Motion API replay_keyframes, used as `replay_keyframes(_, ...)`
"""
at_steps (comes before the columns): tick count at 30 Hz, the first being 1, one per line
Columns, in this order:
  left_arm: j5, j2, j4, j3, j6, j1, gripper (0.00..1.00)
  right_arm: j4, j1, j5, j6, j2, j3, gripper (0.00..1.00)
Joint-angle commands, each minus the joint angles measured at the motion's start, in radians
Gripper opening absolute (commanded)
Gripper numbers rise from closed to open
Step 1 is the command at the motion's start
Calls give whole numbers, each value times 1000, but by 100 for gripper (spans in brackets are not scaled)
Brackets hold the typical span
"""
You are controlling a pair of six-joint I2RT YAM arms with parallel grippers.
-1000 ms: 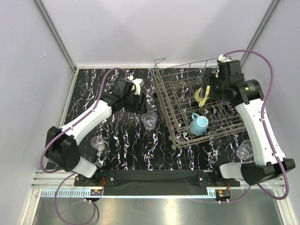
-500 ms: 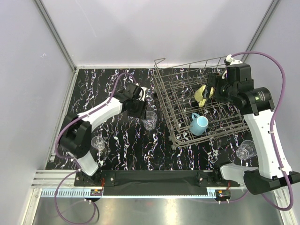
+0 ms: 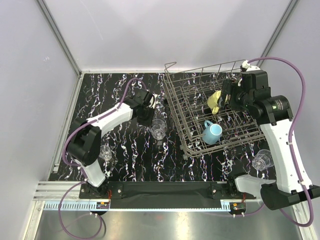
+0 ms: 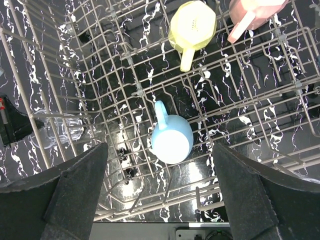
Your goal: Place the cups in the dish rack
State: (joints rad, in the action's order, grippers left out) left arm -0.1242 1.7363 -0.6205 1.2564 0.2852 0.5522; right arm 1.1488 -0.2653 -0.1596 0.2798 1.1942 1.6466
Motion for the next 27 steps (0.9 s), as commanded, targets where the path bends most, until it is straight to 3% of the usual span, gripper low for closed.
replay_keyframes(1,26,-86,16,34,-9,-2,0,-32,3,2,-2,-2,-2,93)
replay_keyframes(8,97,-352,128,-78,22,-78,0,-60,3,100,15,10,1,96)
replay_keyframes(14,78,-649,382,-231,39,-164,0,-200,1,302,108,8,-53,99)
replay_keyframes(18,-8,-820,513,-301,32,-195,0,-429,-8,565,229,-8,-169,100)
replay_keyframes(21,-124,-940,617,-354,29,-207,0,-643,-40,675,339,-33,-263,100)
replay_keyframes(27,-374,-1015,806,-408,72,-212,0,-810,-184,672,392,-9,-271,100)
